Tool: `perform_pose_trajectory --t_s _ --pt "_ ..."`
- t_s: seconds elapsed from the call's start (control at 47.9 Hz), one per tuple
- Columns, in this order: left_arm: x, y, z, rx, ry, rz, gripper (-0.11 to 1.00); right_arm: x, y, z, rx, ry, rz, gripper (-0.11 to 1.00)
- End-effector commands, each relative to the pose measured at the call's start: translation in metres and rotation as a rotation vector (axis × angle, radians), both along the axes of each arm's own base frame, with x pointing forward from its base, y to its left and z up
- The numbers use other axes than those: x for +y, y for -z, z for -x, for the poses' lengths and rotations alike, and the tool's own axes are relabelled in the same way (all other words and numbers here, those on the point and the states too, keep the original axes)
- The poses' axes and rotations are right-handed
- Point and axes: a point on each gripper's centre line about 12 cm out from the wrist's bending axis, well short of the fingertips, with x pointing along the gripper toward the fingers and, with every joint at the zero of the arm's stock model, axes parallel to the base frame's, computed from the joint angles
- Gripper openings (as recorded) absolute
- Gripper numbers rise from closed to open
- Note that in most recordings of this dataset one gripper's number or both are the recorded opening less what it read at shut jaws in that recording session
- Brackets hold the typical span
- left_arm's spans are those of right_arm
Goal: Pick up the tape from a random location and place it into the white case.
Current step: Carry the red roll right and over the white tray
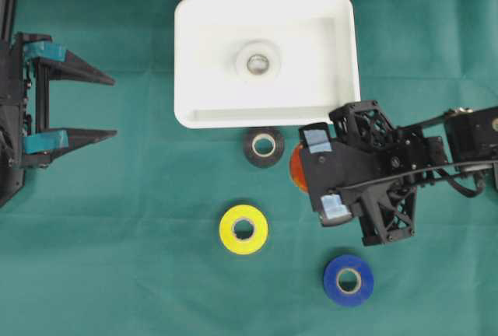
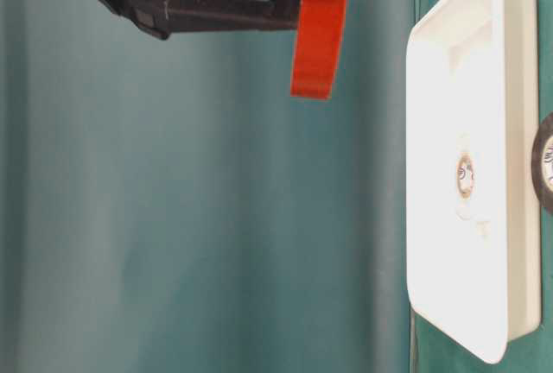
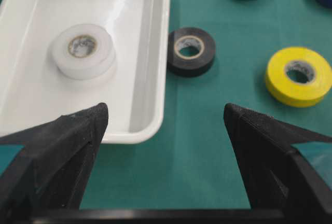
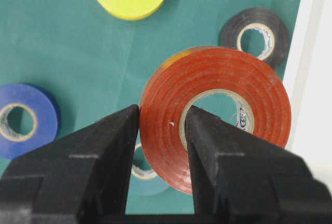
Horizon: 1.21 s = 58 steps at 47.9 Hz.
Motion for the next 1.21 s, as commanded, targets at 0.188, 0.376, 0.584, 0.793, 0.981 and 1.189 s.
perform_pose_trajectory --t_s 0.188,0.376,0.584,0.793,0.981,1.189 --pt "0.000 -0.004 -0.002 -0.013 0.001 0.002 0.97 -0.002 -0.012 0.000 -0.055 0.000 0.002 0.31" --pt "0.000 -0.004 -0.002 -0.009 0.001 0.002 0.97 -0.022 -0.013 -0.003 -0.060 0.056 0.005 0.31" --pt "0.000 -0.004 -0.002 -0.009 0.001 0.002 0.97 -0.059 -0.015 -0.006 -0.069 0.155 0.015 0.31" --pt "0.000 -0.004 -0.002 -0.013 0.001 0.002 0.97 -0.100 -0.019 -0.008 -0.111 0.263 0.029 0.31" --pt "0.000 -0.004 -0.002 -0.011 0.001 0.002 0.97 -0.138 -0.018 -0.007 -0.121 0.364 0.037 0.31" --pt "0.000 -0.004 -0.002 -0.009 0.001 0.002 0.97 -0.167 -0.012 -0.003 -0.104 0.443 0.043 0.31"
